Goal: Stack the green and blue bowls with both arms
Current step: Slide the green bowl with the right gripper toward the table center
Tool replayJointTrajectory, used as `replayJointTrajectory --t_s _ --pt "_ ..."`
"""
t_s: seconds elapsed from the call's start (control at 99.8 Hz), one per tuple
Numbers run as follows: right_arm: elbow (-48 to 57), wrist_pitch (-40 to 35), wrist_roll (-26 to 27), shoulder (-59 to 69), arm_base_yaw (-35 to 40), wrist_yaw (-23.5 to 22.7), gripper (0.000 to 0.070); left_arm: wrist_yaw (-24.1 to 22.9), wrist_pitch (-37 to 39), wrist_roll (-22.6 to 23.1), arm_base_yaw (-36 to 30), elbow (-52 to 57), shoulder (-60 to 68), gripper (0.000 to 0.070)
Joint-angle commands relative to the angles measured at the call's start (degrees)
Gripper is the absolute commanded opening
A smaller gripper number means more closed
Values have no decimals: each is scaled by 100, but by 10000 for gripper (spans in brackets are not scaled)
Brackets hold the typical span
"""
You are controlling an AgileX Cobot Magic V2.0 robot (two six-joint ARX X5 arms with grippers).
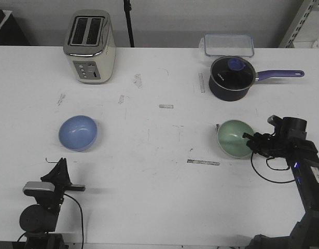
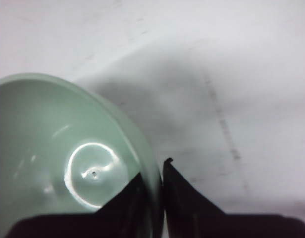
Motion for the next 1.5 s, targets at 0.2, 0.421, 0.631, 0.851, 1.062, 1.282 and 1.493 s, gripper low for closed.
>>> replayJointTrajectory --t_s 0.2,0.421,0.631,0.851,1.062,1.282,1.493 --pt "46 -72 529 -177 299 -61 7 -17 81 31 7 -129 -11 1" --pt "46 -243 796 -177 1165 623 7 -17 81 31 7 -129 -11 1" --pt "144 -310 1204 -175 2107 1143 7 -17 83 31 7 -129 -11 1" --pt "625 -457 1812 -120 3062 1823 7 -17 81 31 7 -129 -11 1" --pt "1335 -654 2199 343 3602 2050 7 -17 81 31 7 -129 -11 1" --pt "2194 -826 2350 1202 4081 2009 7 -17 81 31 7 -129 -11 1" --pt "2638 -804 2439 1749 4269 1888 7 -17 83 31 7 -129 -11 1"
